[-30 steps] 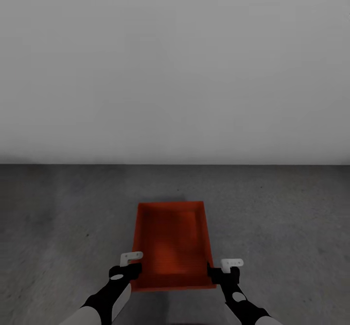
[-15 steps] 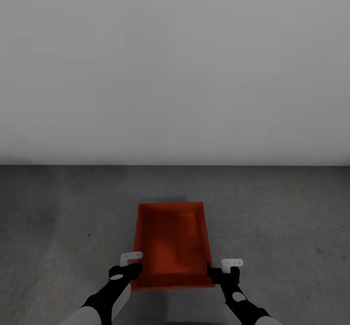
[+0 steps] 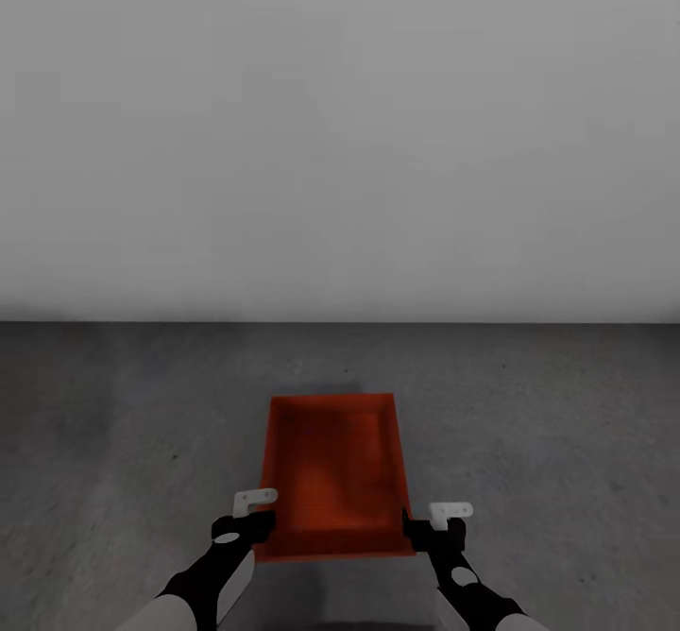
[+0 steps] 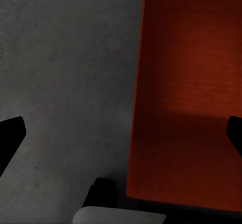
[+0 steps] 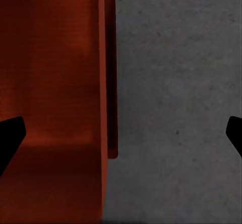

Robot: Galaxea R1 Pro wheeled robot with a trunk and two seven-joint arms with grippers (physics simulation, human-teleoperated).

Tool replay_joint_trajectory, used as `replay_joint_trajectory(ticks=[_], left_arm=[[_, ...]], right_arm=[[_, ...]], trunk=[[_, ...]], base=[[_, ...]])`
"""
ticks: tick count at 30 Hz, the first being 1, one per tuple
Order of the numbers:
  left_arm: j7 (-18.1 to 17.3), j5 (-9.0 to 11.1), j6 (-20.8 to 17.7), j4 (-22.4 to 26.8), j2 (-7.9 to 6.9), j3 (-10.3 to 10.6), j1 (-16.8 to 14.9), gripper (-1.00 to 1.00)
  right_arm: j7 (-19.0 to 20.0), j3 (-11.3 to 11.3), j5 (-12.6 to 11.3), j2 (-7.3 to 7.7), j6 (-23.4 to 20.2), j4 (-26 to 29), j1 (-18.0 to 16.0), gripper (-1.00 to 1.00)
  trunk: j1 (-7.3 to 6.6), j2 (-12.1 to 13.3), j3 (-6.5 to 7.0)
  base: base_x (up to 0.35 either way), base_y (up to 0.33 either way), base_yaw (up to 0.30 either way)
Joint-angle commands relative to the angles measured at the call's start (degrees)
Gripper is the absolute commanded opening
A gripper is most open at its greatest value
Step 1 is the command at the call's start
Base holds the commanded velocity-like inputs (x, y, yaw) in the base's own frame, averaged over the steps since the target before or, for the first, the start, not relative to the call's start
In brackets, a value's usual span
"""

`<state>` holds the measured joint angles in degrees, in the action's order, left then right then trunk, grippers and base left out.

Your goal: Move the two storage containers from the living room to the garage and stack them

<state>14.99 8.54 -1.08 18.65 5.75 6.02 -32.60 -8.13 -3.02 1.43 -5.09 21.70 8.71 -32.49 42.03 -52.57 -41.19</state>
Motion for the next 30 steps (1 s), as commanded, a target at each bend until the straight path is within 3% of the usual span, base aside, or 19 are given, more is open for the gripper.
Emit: replay_joint_trajectory(ticks=[1,30], left_arm=[[0.39,0.60,-0.12,0.07,-0.04,0.49,-0.01,1.00],[0.39,0.60,-0.07,0.07,0.00,0.49,-0.01,1.00]], right_arm=[[-0.47,-0.32,0.15,0.00,0.09,-0.05,-0.03,1.00],[-0.42,-0.32,0.17,0.08,0.09,-0.07,-0.03,1.00]], trunk=[[-0.22,0.38,0.15],[-6.59,12.02,5.36]], base=[[0.000,0.000,0.000],[0.000,0.000,0.000]])
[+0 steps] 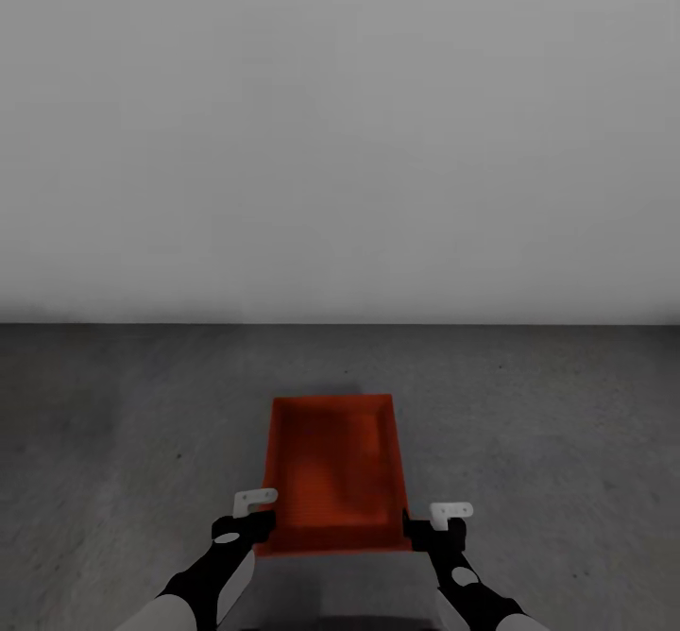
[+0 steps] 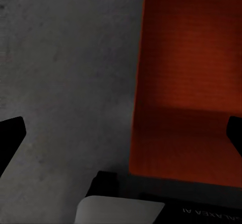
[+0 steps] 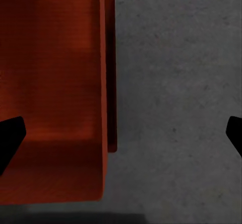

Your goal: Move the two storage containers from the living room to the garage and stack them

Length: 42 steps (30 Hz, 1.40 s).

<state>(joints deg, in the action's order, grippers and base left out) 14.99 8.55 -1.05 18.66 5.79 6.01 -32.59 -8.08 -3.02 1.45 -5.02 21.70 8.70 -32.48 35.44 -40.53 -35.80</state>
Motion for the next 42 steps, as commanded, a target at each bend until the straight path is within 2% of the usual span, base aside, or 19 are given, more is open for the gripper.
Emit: replay_joint_trajectory(ticks=[1,6,24,42], left_arm=[[0.39,0.59,-0.11,0.06,-0.04,0.49,-0.01,1.00],[0.39,0.58,-0.10,0.06,-0.07,0.49,-0.01,1.00],[0.48,0.51,0.08,0.15,-0.03,0.46,-0.01,1.00],[0.48,0.51,-0.18,0.15,0.10,0.32,-0.01,1.00]], right_arm=[[-0.48,-0.32,0.15,0.00,0.09,-0.07,-0.04,1.00],[-0.50,-0.32,0.17,-0.02,0.12,-0.06,-0.04,1.00],[-0.50,-0.31,0.19,-0.02,0.12,-0.04,-0.04,1.00],[-0.50,-0.31,0.15,0.00,0.13,-0.05,-0.04,1.00]], trunk=[[-0.21,0.37,0.14],[-1.31,2.38,1.04],[-1.31,2.38,1.04],[-1.31,2.38,1.04]], base=[[0.000,0.000,0.000],[0.000,0.000,0.000],[-0.014,0.000,0.000],[-0.323,0.000,0.000]])
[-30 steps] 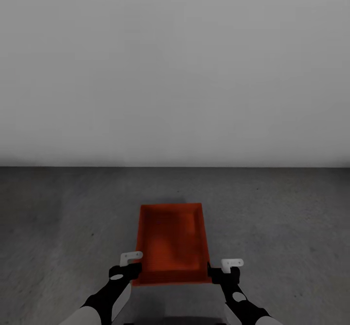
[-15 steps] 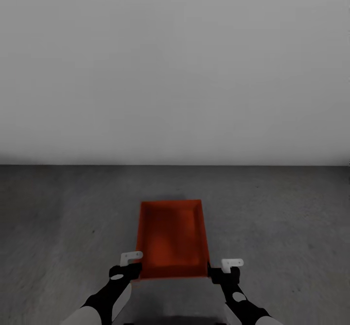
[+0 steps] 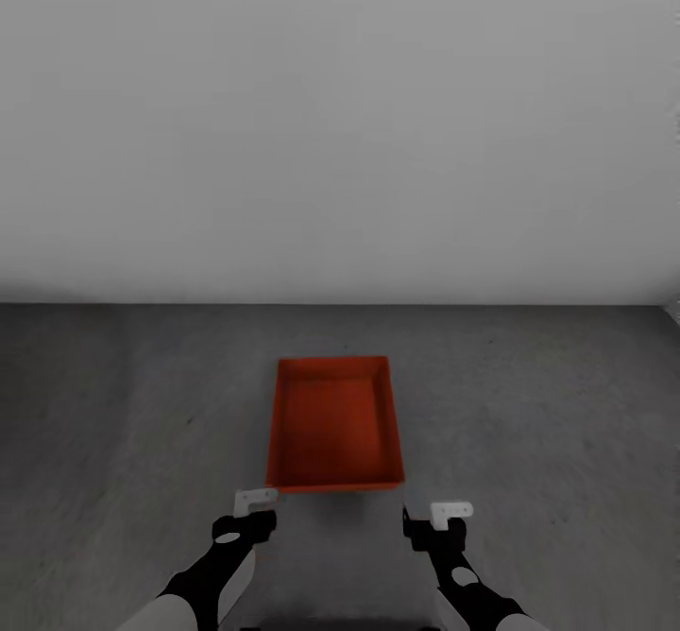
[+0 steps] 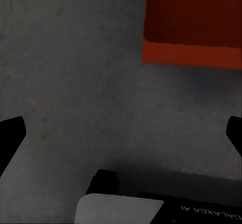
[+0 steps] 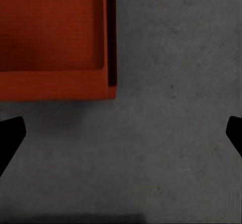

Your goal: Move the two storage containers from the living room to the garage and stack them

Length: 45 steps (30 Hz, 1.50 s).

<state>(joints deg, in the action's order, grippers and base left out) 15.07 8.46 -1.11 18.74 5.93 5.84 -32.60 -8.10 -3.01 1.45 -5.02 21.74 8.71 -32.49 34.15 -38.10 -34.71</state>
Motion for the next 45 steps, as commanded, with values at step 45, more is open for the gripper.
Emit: replay_joint_trajectory(ticks=[45], left_arm=[[0.40,0.60,-0.21,-0.02,-0.04,0.58,-0.01,1.00]], right_arm=[[-0.45,-0.33,0.20,-0.07,0.07,-0.06,-0.03,1.00]], trunk=[[-0.02,-0.06,-0.05]], base=[[-0.347,0.000,0.000]])
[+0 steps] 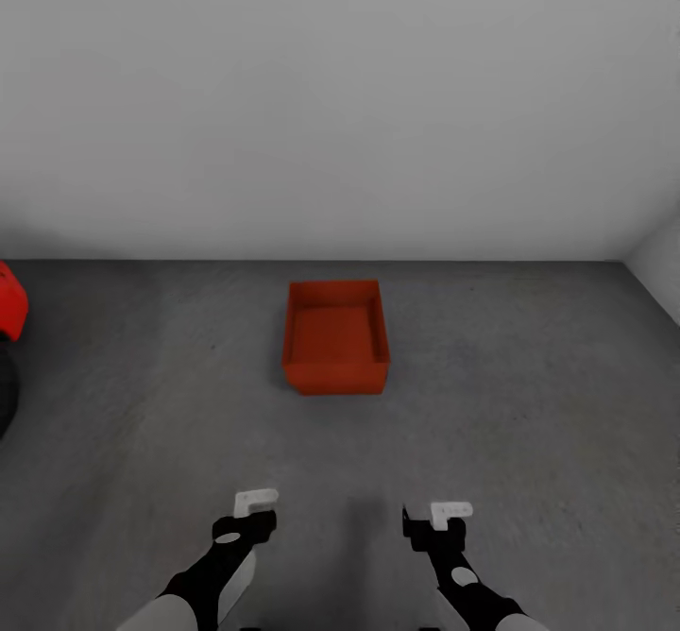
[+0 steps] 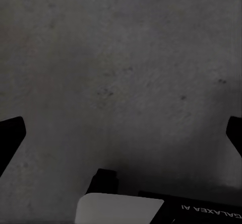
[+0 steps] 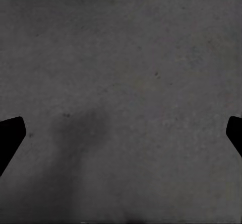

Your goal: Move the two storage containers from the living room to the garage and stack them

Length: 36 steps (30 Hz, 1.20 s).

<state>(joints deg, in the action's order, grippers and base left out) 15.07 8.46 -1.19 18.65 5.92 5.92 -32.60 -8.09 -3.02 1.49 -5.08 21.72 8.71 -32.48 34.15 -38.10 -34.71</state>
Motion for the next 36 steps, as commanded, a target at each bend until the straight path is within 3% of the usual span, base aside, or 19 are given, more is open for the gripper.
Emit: replay_joint_trajectory(ticks=[1,18,28,36], left_arm=[[0.40,0.59,-0.13,0.07,-0.04,0.49,-0.01,1.00],[0.40,0.59,-0.05,0.10,-0.05,0.44,-0.01,1.00],[0.40,0.53,0.29,0.08,-0.37,0.54,-0.01,1.00],[0.34,0.46,0.30,-0.05,-2.60,0.60,-0.01,1.00]], right_arm=[[-0.48,-0.32,0.16,-0.01,0.09,-0.07,-0.03,1.00],[-0.48,-0.32,0.15,0.04,0.13,-0.07,-0.03,1.00],[-0.45,-0.24,0.10,0.11,0.09,-0.07,-0.03,1.00],[-0.57,-0.30,0.40,0.67,0.04,-0.06,-0.03,1.00]], trunk=[[-0.02,-0.06,-0.05],[-0.02,-0.06,-0.05],[-0.02,-0.06,-0.05],[-0.02,-0.06,-0.05]], base=[[-0.347,0.000,0.000],[-0.336,0.000,0.000],[-0.057,0.000,0.000],[-0.003,0.000,0.000]])
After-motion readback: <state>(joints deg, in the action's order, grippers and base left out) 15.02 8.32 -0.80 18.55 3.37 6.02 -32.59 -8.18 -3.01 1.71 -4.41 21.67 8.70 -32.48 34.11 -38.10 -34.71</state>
